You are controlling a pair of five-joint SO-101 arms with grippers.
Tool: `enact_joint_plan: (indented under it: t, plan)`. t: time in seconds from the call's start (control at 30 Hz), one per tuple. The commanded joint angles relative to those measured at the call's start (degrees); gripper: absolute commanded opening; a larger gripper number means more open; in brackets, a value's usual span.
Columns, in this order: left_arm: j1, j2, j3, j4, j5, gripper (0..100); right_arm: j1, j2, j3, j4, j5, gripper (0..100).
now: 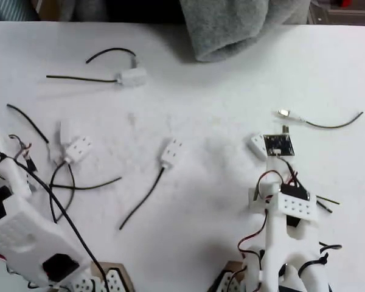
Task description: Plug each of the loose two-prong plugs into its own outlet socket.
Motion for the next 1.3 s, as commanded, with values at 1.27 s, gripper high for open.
enact_joint_plan:
  t: [1.27]
  plan:
    - [-1.9,20.5,-40.4,21.8,-53.4,2,-0.4,-0.3,-0.2,-0.5,-0.1,36.1]
